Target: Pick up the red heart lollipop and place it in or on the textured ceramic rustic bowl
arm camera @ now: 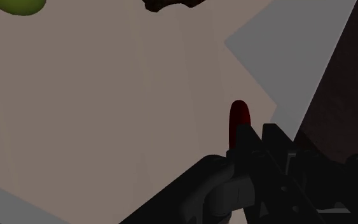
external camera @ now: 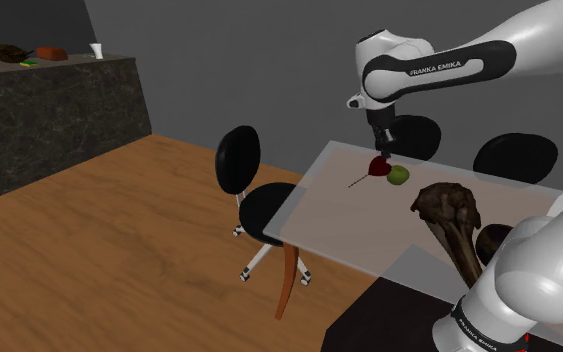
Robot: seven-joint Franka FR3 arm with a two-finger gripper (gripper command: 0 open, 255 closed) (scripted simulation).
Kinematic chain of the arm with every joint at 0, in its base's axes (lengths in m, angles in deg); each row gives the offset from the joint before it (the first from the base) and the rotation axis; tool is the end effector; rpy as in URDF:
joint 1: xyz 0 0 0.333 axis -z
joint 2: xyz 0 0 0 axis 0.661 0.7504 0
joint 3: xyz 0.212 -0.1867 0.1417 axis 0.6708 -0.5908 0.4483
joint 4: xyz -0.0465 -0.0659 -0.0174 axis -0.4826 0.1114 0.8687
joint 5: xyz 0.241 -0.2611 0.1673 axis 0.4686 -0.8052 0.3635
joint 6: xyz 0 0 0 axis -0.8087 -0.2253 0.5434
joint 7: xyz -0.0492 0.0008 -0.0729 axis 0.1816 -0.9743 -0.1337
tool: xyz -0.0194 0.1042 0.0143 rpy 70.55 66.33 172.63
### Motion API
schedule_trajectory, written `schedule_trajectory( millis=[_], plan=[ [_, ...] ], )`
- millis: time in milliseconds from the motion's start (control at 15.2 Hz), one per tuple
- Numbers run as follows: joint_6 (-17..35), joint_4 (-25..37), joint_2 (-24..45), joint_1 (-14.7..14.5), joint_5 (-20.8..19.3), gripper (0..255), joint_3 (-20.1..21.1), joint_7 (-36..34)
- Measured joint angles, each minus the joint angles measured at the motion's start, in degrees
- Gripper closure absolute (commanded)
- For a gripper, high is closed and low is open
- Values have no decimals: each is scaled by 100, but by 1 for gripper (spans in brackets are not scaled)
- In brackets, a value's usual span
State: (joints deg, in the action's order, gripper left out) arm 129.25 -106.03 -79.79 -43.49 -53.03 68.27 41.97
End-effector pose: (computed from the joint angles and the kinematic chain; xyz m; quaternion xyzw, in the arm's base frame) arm 0.4390 -0.0845 0.5036 0.8862 0.4243 -0.1697 0.0768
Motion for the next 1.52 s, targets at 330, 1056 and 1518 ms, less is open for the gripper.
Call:
schedule_trajectory(
  millis=[330, 1056, 1518],
  plan=[
    [-102, -639, -866, 217, -283, 255, -228, 366],
    [-630, -1473, -2630, 835, -1101, 255, -835, 1468],
    [-964, -1583, -3481, 1306, -1764, 255, -1357, 2409]
  ],
)
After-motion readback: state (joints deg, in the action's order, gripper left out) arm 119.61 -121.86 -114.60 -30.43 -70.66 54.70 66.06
